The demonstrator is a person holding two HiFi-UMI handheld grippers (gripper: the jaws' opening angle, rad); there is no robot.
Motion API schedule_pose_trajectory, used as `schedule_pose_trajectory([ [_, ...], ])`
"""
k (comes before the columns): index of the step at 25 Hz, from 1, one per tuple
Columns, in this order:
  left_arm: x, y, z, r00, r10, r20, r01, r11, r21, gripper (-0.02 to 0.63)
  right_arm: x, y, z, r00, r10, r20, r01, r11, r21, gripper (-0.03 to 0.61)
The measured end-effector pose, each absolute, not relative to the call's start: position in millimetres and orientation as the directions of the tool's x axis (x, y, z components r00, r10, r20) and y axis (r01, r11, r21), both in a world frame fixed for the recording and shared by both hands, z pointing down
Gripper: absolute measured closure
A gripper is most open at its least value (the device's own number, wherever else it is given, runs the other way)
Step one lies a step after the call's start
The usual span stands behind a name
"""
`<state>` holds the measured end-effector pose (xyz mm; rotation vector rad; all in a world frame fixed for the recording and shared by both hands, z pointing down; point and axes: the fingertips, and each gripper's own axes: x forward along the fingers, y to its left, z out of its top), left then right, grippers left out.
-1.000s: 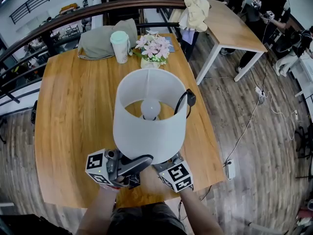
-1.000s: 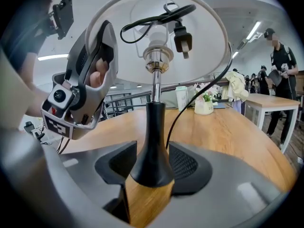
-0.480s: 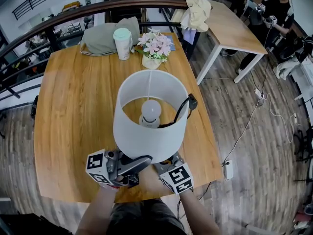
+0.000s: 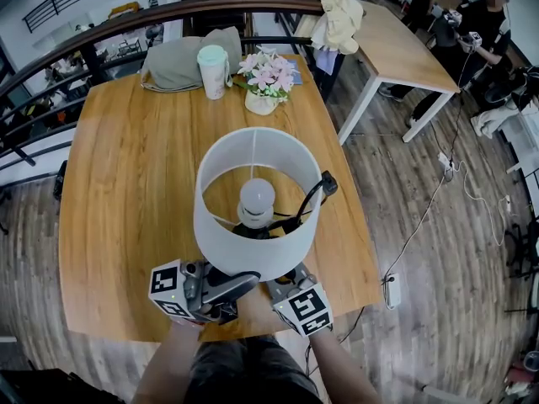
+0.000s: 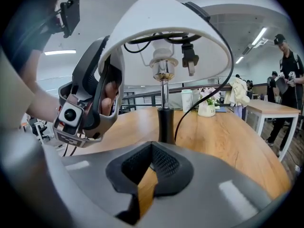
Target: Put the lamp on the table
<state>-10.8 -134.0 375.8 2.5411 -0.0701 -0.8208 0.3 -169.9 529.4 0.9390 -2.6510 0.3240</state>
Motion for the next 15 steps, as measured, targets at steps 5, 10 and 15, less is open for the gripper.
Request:
schedule_pose_trajectory([
  [5, -13, -128, 384, 0.815, -0.198, -0.544, 0.092, -0.883, 0.460, 0.600, -1, -163, 531, -0.741, -0.566, 0.362, -0.637, 0.763, -0.110, 0.571],
  [10, -13, -130, 385, 0.809, -0.224, -0.543, 0.067, -0.883, 0.464, 0.592, 1, -156, 534, -0.740, -0.563, 0.369, -0.635, 0.765, -0.108, 0.571],
  [15, -13, -130, 389, 0.818, -0.261, -0.513, 0.010, -0.884, 0.467, 0.570, -1, -152, 528, -0.738, -0.572, 0.358, -0.641, 0.761, -0.106, 0.571],
])
